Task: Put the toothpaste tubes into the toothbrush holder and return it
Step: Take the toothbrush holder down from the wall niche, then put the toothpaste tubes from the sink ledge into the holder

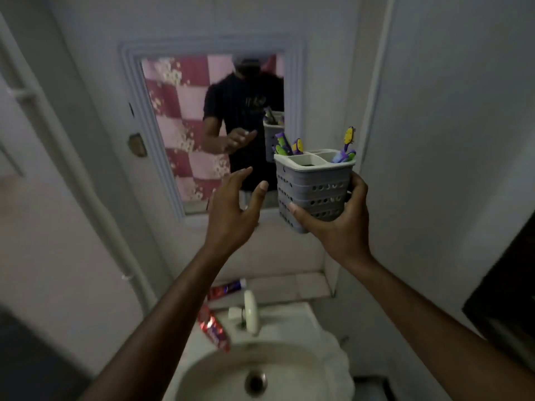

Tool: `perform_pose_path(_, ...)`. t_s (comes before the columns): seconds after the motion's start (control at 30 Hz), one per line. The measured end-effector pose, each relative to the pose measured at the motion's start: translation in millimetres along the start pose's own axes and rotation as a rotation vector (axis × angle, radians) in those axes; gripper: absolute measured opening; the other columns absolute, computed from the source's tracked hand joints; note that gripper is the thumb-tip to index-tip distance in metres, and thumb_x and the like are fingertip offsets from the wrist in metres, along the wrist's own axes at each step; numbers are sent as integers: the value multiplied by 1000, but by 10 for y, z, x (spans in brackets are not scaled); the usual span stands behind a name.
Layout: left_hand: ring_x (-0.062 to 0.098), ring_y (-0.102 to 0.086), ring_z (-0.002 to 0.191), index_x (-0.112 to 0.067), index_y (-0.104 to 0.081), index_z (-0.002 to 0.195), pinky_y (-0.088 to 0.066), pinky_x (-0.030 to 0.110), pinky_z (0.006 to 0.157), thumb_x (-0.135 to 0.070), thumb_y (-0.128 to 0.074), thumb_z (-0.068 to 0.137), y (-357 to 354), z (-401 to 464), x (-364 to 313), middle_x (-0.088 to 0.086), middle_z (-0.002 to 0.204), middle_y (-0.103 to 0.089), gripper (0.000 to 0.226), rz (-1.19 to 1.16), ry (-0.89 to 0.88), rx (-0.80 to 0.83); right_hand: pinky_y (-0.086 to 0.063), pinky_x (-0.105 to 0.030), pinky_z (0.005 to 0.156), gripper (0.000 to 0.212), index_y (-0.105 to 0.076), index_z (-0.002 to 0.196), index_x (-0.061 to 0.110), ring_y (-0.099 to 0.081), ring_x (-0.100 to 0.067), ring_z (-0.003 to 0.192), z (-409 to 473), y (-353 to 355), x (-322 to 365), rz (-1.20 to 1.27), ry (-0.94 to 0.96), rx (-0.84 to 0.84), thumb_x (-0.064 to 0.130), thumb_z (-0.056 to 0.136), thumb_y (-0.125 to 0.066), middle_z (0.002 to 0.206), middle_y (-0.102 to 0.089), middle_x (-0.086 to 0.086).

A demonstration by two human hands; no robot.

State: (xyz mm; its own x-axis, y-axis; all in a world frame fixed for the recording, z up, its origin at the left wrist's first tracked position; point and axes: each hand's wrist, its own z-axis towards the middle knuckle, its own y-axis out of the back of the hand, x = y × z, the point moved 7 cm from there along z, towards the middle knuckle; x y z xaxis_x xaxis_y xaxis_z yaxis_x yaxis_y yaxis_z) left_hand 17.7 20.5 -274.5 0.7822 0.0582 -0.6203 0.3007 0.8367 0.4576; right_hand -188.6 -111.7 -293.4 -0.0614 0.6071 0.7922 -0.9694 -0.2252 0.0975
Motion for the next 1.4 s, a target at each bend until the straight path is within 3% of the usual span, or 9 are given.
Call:
perform_pose_path(0.23,8,-61,132,-21,-66,144,-50,32,111,-51,-63,106,-265,-1086,839,-5,144,-68,48,-27,215,140,-65,-49,92,116,-42,149,21,-74,-16,118,-1017,-214,-1075,-142,-245,104,59,58,-102,138,-68,7)
perform_pose_path(0.37,4,-60,122,-17,-67,143,-41,-3,90,-44,-64,107,-367,-1522,1276,-4,139,-67,45,6,338,194,-65,-49,92,115,-40,149,23,-74,-18,118,-1473,-379,-1534,-206,-342,193,56,58,-103,140,-68,4)
perform_pose_path(0.53,9,-70,102,-15,-75,127,-58,29,90,-37,-64,108,-478,-2083,1953,-6,116,-74,30,25,507,190,-66,-44,91,111,-42,152,25,-73,-15,116,-1912,-539,-1975,-262,-446,255,47,63,-105,138,-68,7)
perform_pose_path(0.7,8,-70,66,-11,-68,122,-49,8,57,-35,-62,108,-591,-2590,2605,2,109,-73,29,107,791,320,-56,-39,95,121,-42,159,30,-61,-23,124,-2132,-647,-2250,-400,-505,254,66,57,-98,141,-63,-3)
perform_pose_path(0.83,26,-75,96,-17,-70,110,-61,38,82,-59,-46,86,-717,-3006,3309,3,104,-78,54,250,950,368,-64,-48,93,126,-41,159,25,-67,-29,125,-2185,-746,-2446,-425,-531,242,70,56,-97,142,-66,-3)
perform_pose_path(0.93,28,-79,84,-16,-69,113,-68,46,75,-61,-50,77,-895,-3255,3889,5,102,-79,61,224,1072,343,-61,-42,97,130,-36,160,17,-65,-29,132,-2211,-841,-2541,-432,-552,231,63,58,-103,151,-62,-5)
perform_pose_path(1.07,41,-67,119,-4,-43,151,-62,52,98,-50,-75,90,-780,-2963,3409,21,146,-50,82,211,1185,291,-62,-47,103,132,-30,159,14,-63,-34,139,-2309,-924,-2680,-415,-596,280,55,60,-107,158,-58,-12)
perform_pose_path(1.17,41,-58,134,0,-35,156,-51,48,108,-38,-83,92,-763,-2890,3350,23,152,-49,89,257,1206,263,-63,-48,103,141,-23,164,19,-65,-32,138,-2409,-960,-2693,-360,-627,324,70,57,-101,160,-58,-11)
perform_pose_path(1.4,32,-77,99,-9,-74,114,-58,37,85,-37,-61,105,-694,-2823,3406,12,107,-80,33,219,1148,201,-64,-40,103,138,-24,166,20,-68,-21,135,-2419,-907,-2652,-238,-645,326,82,62,-90,156,-62,-4)
